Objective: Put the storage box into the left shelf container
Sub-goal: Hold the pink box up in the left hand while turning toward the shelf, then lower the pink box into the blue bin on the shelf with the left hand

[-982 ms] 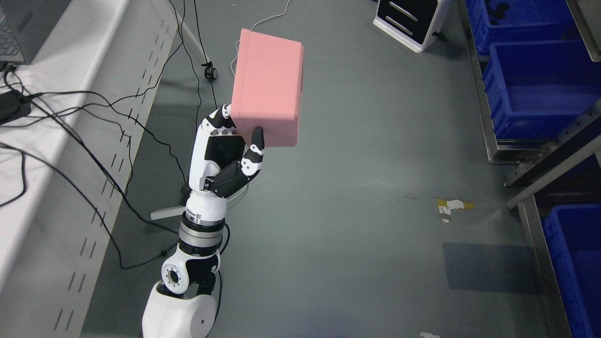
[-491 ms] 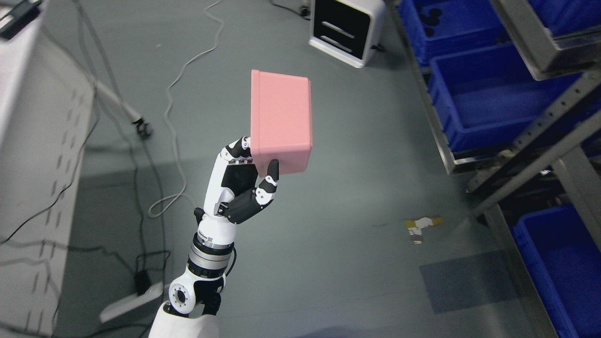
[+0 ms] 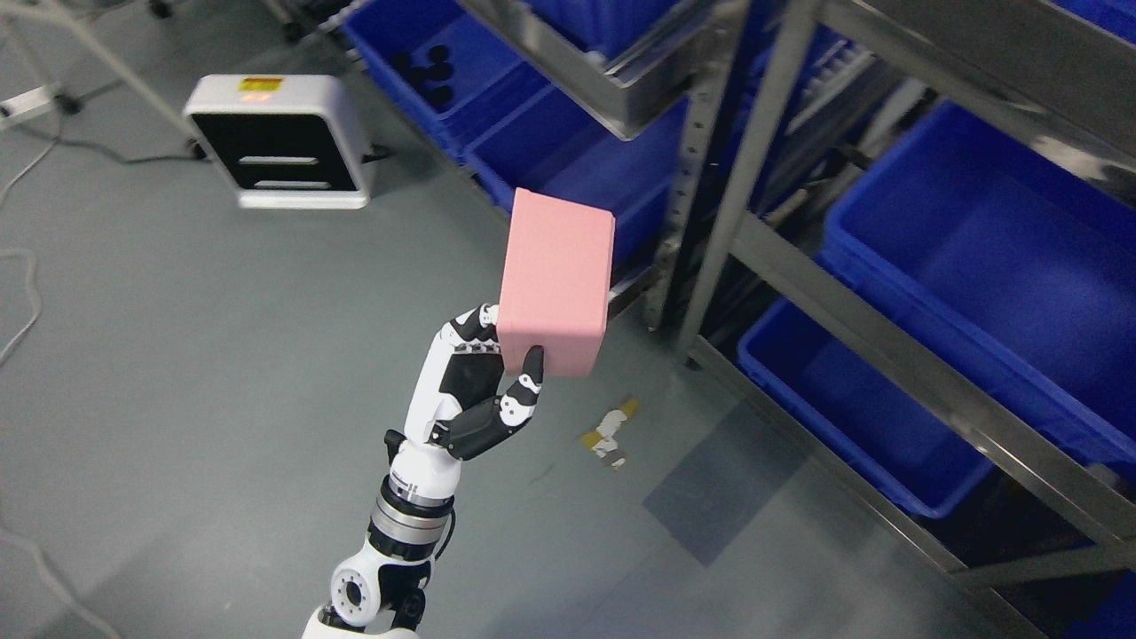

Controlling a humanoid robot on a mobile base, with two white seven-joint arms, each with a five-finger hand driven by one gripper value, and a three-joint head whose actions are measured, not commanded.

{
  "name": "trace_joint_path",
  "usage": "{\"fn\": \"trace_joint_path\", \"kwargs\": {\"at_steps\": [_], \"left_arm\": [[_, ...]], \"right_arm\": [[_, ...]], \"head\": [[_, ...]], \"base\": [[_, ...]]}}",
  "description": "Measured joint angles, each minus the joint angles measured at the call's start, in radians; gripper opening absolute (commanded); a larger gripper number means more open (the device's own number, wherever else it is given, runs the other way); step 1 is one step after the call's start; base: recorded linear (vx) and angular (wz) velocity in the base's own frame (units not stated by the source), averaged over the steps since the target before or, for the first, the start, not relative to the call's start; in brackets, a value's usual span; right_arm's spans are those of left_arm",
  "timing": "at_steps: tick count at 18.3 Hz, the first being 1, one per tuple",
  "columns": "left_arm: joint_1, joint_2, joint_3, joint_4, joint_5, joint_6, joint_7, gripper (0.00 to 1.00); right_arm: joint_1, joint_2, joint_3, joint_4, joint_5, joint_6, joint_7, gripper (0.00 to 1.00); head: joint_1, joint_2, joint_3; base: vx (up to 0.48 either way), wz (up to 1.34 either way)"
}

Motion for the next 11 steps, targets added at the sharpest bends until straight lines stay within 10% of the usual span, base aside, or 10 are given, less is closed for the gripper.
{"fn": "trace_joint_path", "kwargs": {"at_steps": [11], "left_arm": [[0.018,0.000,0.001,0.127,-0.041,0.002,-0.024,0.06]], "right_arm": [[0.000,0.000,0.000,0.000,0.000,0.006,0.005,1.00]], "head": [[0.0000,0.000,0.000]], "base": [[0.148,-0.92]]}}
